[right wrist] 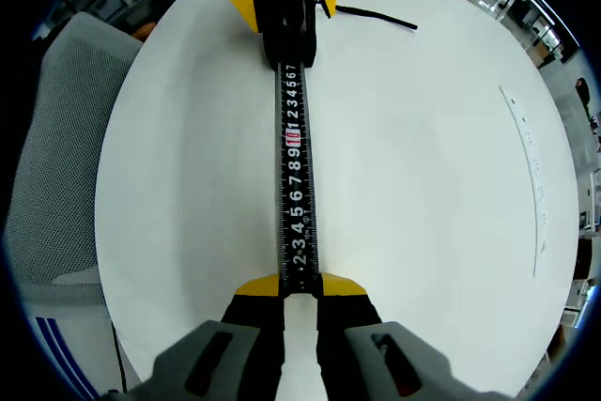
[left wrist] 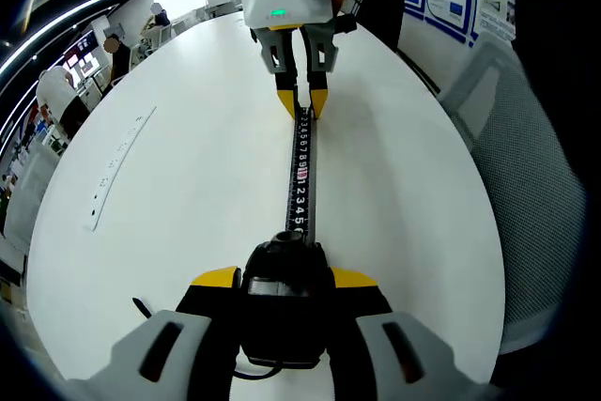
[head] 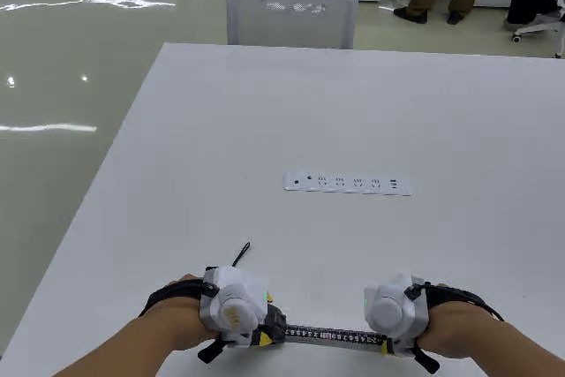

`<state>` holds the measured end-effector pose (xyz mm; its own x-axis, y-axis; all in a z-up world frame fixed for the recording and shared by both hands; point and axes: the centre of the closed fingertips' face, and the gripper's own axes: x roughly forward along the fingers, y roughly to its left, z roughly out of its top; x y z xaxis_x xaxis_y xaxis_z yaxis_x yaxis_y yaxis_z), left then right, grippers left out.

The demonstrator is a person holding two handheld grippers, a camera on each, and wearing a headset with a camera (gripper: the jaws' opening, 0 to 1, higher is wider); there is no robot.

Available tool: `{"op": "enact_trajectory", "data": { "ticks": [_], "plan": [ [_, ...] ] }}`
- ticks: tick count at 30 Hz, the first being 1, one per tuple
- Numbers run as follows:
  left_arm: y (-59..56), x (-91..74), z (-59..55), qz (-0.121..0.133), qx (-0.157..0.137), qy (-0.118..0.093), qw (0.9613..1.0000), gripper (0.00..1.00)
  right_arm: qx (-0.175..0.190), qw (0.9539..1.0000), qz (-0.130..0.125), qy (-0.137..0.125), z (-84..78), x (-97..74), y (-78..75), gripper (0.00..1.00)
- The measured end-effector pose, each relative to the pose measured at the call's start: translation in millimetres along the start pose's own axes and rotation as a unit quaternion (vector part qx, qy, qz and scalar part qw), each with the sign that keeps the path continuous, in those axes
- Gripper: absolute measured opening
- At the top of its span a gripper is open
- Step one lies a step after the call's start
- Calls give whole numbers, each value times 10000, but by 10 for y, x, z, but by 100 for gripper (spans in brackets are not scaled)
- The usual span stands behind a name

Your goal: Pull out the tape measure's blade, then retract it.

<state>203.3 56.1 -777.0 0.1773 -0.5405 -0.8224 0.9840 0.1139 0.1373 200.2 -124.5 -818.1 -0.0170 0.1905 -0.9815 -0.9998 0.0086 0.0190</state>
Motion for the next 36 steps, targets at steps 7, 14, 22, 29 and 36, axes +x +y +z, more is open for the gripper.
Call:
{"op": "enact_trajectory", "data": {
  "ticks": [7,14,22,29,36],
  "plan": [
    [-13,-20,16,18,-1,15,10000,30,-43,10000,-21,20,-46,-23,12,10],
    [-7,-14,6,13,-1,26,10000,30,0,9999,-48,97,-154,-50,7,10],
    [-1,-4,-5,5,-3,22,10000,30,-52,9999,-52,141,-277,-91,-13,10],
    [-10,-16,12,5,-8,29,10000,30,-62,9998,-63,180,-320,-106,-20,10],
    [-9,-15,12,-1,-4,39,10000,30,-37,9998,-73,201,-360,-119,-18,11]
  ]
}}
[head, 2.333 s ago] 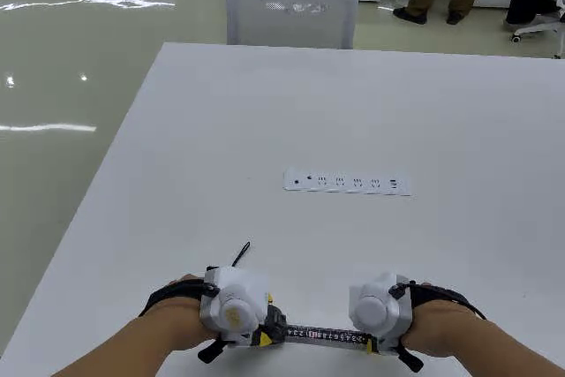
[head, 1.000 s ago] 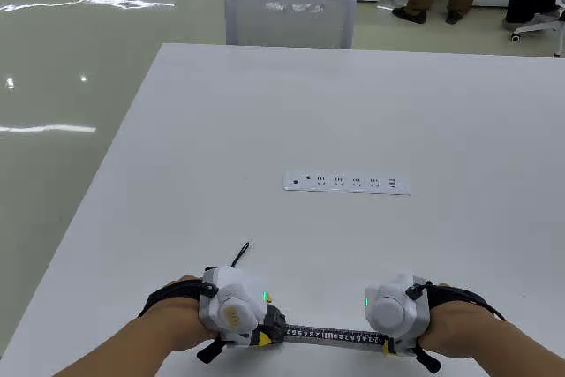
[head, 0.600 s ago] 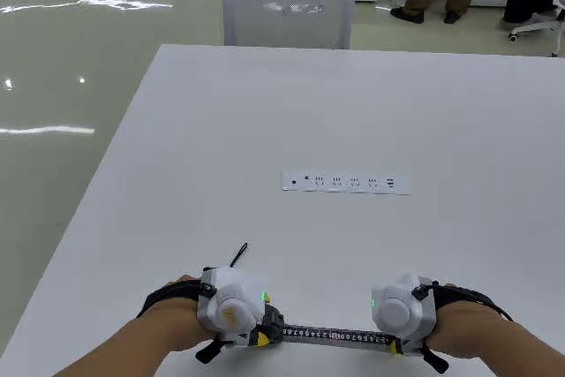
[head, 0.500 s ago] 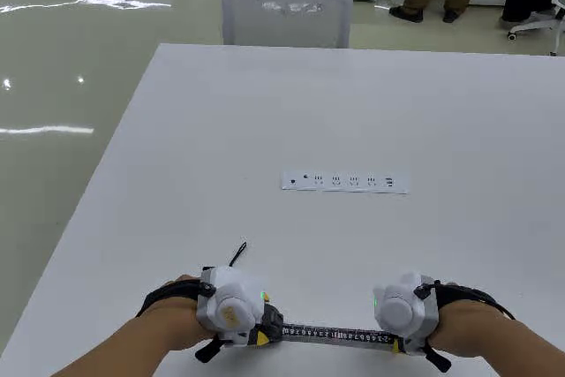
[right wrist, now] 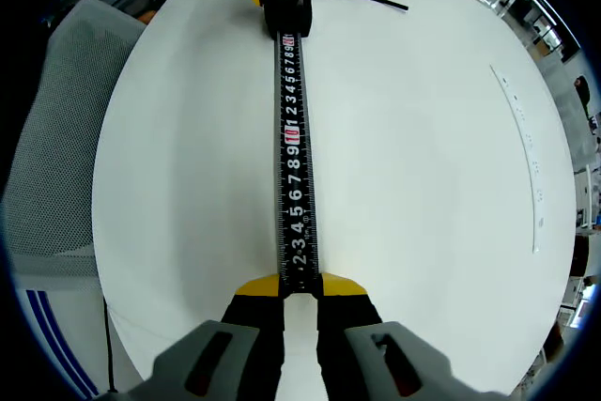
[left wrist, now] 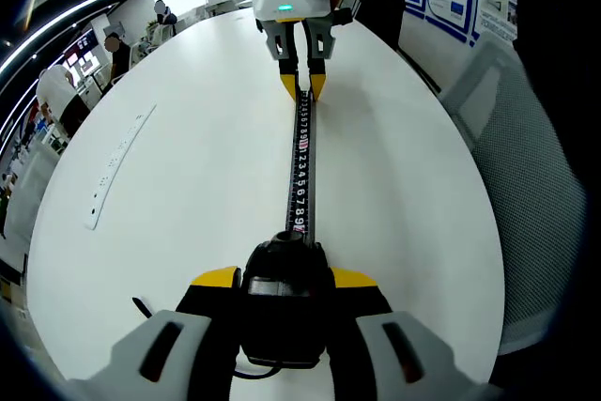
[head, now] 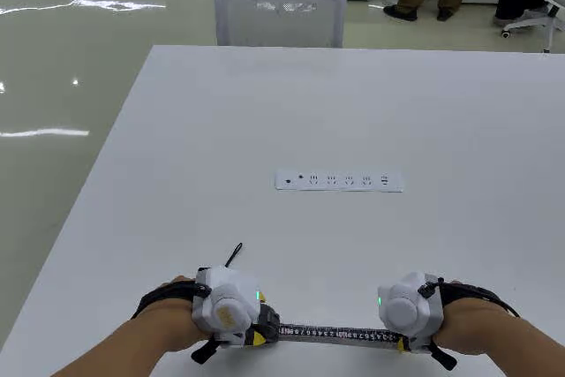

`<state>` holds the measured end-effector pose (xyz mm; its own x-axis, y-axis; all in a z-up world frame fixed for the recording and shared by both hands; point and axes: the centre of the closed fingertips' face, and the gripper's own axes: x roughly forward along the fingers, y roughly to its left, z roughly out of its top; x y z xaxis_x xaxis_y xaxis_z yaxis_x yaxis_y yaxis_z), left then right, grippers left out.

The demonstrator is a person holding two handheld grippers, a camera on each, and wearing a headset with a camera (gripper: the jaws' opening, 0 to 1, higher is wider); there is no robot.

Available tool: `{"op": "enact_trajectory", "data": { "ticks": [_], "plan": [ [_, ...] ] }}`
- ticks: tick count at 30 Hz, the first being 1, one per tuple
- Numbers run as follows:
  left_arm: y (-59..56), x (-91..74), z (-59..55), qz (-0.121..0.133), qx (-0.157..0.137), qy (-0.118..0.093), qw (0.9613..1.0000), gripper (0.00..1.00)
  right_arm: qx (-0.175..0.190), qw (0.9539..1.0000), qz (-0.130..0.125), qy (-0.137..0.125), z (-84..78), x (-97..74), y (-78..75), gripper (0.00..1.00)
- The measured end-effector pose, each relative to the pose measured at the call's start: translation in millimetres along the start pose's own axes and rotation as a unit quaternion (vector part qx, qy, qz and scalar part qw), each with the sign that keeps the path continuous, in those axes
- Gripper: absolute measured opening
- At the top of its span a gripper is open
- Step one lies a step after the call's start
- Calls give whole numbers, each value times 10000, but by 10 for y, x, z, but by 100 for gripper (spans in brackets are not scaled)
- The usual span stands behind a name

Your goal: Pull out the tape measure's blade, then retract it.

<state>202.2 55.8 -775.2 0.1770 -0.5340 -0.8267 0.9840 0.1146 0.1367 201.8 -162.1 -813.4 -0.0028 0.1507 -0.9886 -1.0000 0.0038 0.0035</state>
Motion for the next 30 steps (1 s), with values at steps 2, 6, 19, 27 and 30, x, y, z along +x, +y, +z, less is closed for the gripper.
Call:
{"op": "enact_trajectory", "data": {
  "ticks": [2,6,19,27,30],
  "plan": [
    [0,-3,3,1,-2,-1,10000,30,-1,10000,-4,0,-10,0,1,11],
    [-1,-8,8,-1,-4,-5,10000,30,19,10000,-7,11,-30,-9,8,11],
    [5,4,-13,-12,-11,-8,10000,30,11,10000,-5,76,-103,-45,21,11],
    [8,14,-26,-21,-11,-10,10000,30,-56,9999,-6,156,-135,-45,34,11],
    [7,17,-27,-28,-10,-3,10000,30,-6,9999,11,112,-172,-11,17,11]
  ]
}}
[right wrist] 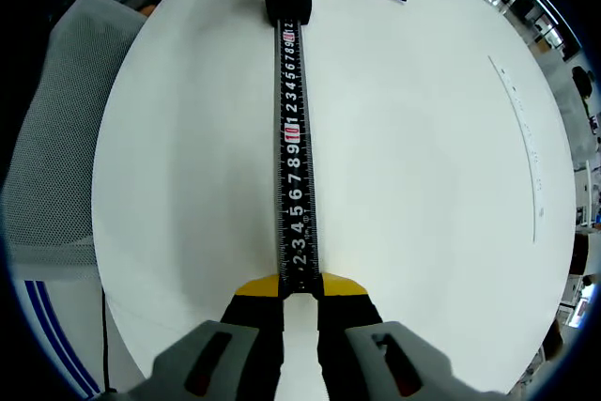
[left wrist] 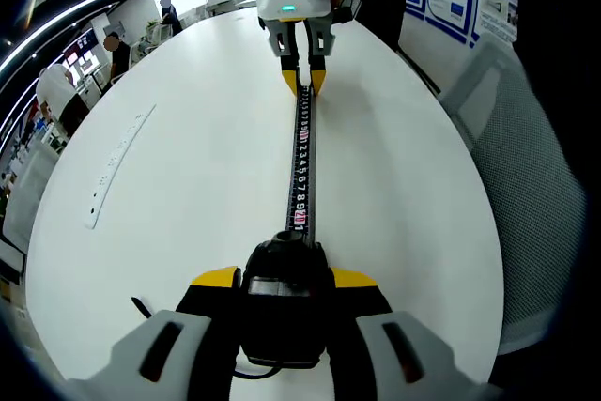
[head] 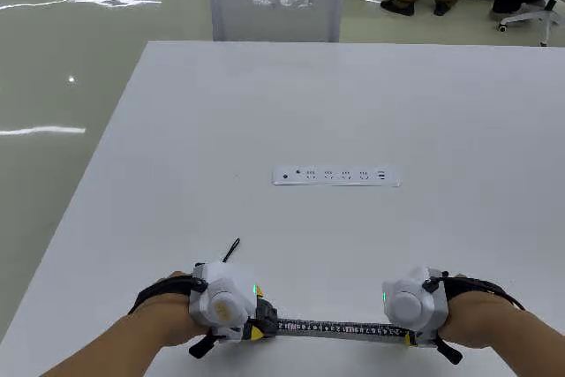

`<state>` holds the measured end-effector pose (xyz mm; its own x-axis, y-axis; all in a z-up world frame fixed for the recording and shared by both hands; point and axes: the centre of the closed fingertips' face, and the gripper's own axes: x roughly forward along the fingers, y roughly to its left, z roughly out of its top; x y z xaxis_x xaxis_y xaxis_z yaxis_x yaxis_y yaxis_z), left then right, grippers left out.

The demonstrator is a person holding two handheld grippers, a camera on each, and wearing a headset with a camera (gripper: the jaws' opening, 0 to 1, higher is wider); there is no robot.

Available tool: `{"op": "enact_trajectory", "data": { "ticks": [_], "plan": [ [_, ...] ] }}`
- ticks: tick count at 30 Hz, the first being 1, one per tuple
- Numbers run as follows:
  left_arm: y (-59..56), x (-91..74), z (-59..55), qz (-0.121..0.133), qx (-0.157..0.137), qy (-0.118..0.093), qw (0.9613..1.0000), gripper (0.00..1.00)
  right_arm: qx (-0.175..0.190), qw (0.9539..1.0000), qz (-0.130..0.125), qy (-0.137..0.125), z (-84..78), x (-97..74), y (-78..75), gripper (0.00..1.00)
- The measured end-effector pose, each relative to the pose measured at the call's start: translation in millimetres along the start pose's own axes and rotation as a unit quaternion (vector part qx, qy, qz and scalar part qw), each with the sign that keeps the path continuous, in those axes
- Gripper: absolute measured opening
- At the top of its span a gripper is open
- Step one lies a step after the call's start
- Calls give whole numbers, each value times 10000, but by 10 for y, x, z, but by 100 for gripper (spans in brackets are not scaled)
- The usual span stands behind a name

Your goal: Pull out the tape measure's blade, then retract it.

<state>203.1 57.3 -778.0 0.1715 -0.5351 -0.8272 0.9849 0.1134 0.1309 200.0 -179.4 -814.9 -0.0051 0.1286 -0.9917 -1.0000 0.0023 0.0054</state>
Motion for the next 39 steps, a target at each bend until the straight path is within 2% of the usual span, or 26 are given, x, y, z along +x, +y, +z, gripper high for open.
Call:
{"op": "enact_trajectory", "data": {
  "ticks": [6,13,18,29,34,39],
  "plan": [
    [-4,-5,24,-9,-21,-5,10000,30,74,9999,10,79,-1,-4,-5,12],
    [12,20,4,-14,-55,9,10000,30,9,9999,-35,-124,27,-26,15,14],
    [14,22,9,-64,-49,40,10000,31,-12,10000,-58,-32,27,-10,9,15],
    [3,12,25,-73,-52,45,9999,31,-62,10000,-11,-25,18,-8,7,15],
    [-2,10,26,-64,-35,61,10000,31,-76,9999,-33,-115,8,4,-1,16],
    [-2,5,30,-59,-54,69,9999,31,-60,10000,-39,-55,14,19,-7,16]
  ]
}}
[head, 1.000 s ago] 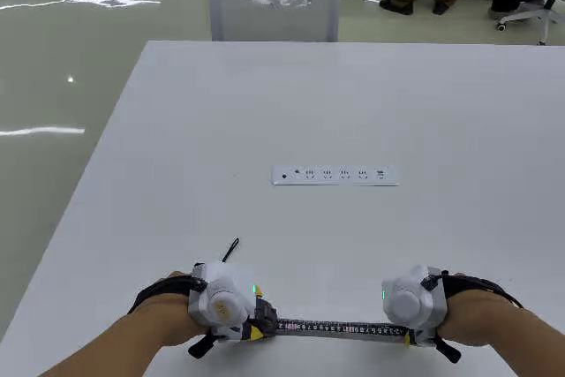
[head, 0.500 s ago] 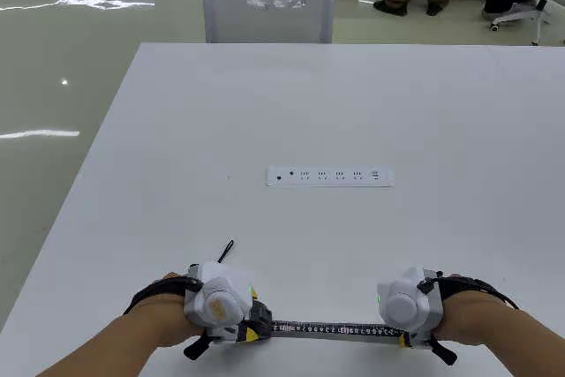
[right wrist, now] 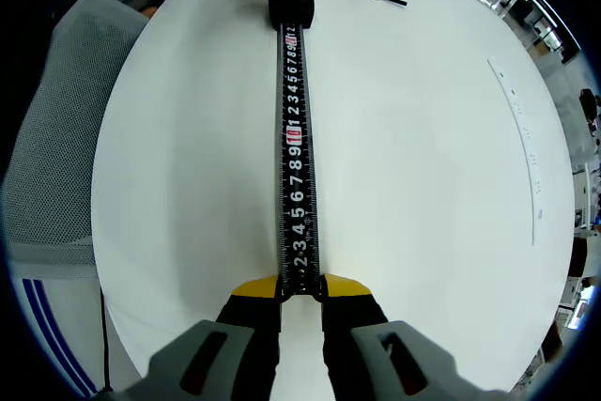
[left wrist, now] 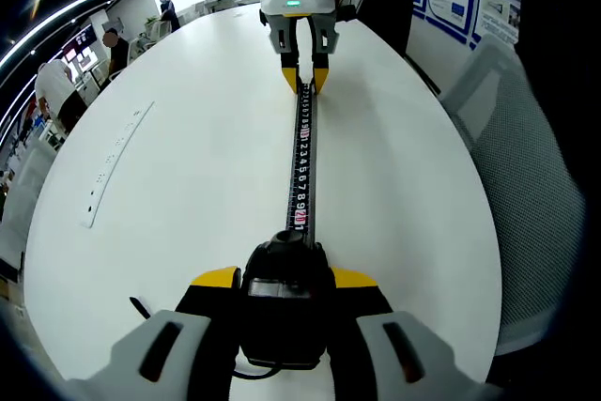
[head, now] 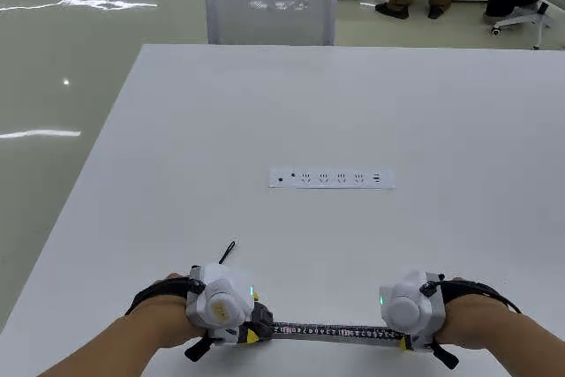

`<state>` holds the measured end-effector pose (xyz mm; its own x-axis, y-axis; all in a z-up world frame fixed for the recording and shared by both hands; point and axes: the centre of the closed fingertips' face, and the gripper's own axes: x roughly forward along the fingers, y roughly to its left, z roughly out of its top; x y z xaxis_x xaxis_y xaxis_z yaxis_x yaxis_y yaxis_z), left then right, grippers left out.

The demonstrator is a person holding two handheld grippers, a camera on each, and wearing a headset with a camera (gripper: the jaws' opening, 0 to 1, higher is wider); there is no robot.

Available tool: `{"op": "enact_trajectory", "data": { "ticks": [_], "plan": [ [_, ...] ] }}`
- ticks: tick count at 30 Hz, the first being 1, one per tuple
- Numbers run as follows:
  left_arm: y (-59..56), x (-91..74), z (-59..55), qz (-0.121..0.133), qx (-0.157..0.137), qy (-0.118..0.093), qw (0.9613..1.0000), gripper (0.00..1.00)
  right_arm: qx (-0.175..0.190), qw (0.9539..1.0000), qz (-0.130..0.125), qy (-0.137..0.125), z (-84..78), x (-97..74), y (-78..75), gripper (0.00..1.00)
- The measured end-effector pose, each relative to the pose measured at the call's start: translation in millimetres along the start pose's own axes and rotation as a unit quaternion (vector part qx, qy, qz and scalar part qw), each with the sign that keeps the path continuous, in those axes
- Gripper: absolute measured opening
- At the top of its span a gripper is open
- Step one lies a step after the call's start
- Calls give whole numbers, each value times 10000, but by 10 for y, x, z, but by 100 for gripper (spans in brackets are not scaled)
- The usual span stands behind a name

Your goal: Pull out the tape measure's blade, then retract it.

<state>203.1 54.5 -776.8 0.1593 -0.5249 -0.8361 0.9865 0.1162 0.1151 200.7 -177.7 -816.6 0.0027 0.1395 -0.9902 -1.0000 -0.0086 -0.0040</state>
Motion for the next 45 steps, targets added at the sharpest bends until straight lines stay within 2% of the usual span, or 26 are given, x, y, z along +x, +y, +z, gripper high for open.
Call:
{"op": "enact_trajectory", "data": {
  "ticks": [4,9,11,13,14,18,20,22,24,26,29,31,34,35,38,40,42,45],
  "plan": [
    [5,5,-5,-20,-35,9,10000,31,22,10000,8,13,3,-8,0,16],
    [8,3,-2,-120,28,110,9999,31,-131,9998,-43,-119,13,-14,0,16],
    [23,14,-27,-150,-29,109,9998,33,-34,9998,-38,-172,17,-19,11,16],
    [36,21,-75,-116,-26,198,9997,35,78,9997,3,-210,36,-34,38,18],
    [40,18,-91,-98,-5,218,9997,38,107,9997,6,-213,43,-43,48,19],
    [93,-44,-129,-4,-362,183,9992,58,126,9995,17,-293,55,-85,59,23],
    [100,-93,-158,-2,-459,217,9987,62,170,9993,23,-322,43,-95,47,26],
    [100,-111,-179,45,-476,239,9986,69,246,9992,57,-326,30,-106,51,31],
    [56,-120,-188,-31,-576,220,9981,78,276,9990,61,-342,46,-121,77,40],
    [43,-122,-178,-55,-668,152,9976,84,246,9991,6,-342,42,-116,50,54],
    [82,-128,-194,36,-719,142,9973,89,496,9977,152,-440,56,-97,101,73],
    [81,-137,-186,36,-798,119,9967,91,617,9968,227,-450,42,-86,135,80],
    [120,-147,-205,153,-830,103,9964,99,730,9959,127,-520,43,-86,116,95],
    [135,-156,-217,191,-897,87,9957,99,732,9957,13,-573,38,-84,65,100],
    [170,-175,-262,294,-1238,27,9919,99,732,9951,1,-658,52,-101,58,100],
    [170,-189,-279,332,-1234,-67,9918,99,711,9953,-58,-651,21,-115,58,100],
    [150,-203,-301,344,-1241,-64,9917,99,742,9951,-76,-646,-28,-102,21,100],
    [128,-238,-314,365,-1267,-96,9912,99,813,9944,-142,-660,-33,-120,43,100]
  ]
}}
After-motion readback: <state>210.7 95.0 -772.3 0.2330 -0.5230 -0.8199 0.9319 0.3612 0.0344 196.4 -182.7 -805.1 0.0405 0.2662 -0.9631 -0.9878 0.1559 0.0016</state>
